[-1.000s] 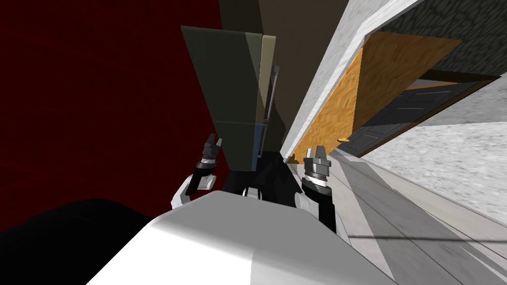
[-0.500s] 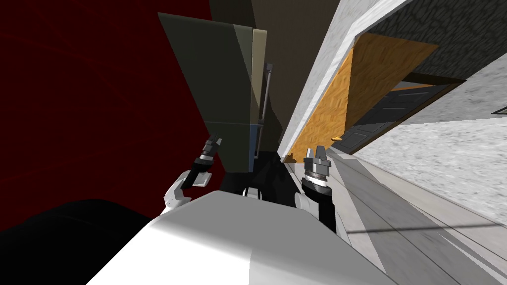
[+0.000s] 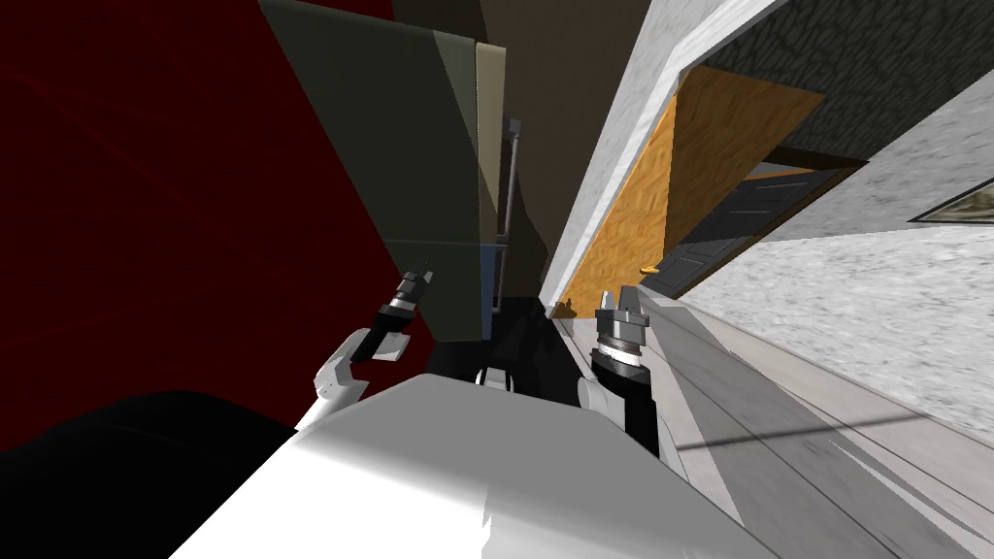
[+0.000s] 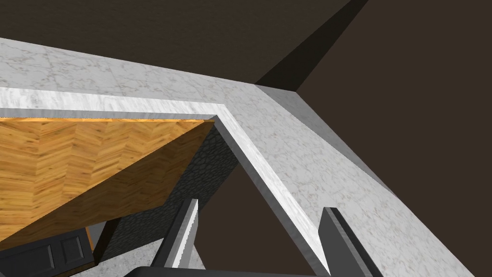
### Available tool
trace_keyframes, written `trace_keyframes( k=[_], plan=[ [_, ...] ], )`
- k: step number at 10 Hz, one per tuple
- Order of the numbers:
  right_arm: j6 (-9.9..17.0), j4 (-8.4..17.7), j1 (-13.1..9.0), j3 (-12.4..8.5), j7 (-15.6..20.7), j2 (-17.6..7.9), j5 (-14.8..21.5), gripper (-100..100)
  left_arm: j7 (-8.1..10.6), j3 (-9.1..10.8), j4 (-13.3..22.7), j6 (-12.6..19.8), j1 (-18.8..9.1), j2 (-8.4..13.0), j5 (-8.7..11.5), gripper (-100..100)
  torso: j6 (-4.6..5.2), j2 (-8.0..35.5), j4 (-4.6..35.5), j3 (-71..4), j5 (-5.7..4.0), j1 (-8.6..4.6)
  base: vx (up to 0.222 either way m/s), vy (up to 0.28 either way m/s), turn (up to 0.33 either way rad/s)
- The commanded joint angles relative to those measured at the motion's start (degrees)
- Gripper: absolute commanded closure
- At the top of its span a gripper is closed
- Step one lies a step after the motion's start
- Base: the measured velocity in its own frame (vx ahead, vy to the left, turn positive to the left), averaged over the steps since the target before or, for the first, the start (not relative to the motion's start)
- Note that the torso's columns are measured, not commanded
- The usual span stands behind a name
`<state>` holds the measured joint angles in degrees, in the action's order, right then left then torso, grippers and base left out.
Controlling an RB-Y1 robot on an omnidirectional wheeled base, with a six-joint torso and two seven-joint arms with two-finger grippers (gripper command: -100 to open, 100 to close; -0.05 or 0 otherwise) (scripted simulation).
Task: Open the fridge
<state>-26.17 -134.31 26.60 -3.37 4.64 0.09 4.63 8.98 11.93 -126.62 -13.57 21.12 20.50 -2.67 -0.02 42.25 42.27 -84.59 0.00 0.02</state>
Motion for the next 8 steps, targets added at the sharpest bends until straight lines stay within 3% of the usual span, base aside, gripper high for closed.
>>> trace_keyframes(
  k=[1, 2, 5, 8],
  plan=[
    [0.0, 0.0, 0.0, 0.0, 0.0, 0.0, 0.0, 0, 1.5, 1.43, 0.3, 3.6, -0.6, 2.0, 0.0, -100, 0.03, 0.0, 0.0, 0.0, 0.01, 0.01, 0.06, -0.041, -0.06],
    [0.0, 0.0, 0.0, 0.0, 0.0, 0.0, 0.0, 0, 2.76, 2.6, 0.7, 5.5, -1.2, 3.7, 0.0, -100, 0.01, 0.1, 0.0, 0.0, 0.01, 0.0, 0.076, -0.068, -0.115],
    [0.0, 0.0, 0.0, 0.0, 0.0, 0.0, 0.0, 0, 4.06, 3.78, 1.0, 9.6, -1.9, 5.3, 0.0, -100, 0.03, 0.0, 0.0, 0.0, 0.0, -0.03, 0.067, -0.053, -0.073],
    [0.0, 0.0, 0.0, 0.0, 0.0, 0.0, 0.0, 0, 6.76, 6.13, 1.9, 14.5, -3.2, 8.5, 0.1, -100, 0.02, 0.1, 0.0, 0.0, -0.01, -0.04, 0.068, -0.063, -0.095]
  ],
)
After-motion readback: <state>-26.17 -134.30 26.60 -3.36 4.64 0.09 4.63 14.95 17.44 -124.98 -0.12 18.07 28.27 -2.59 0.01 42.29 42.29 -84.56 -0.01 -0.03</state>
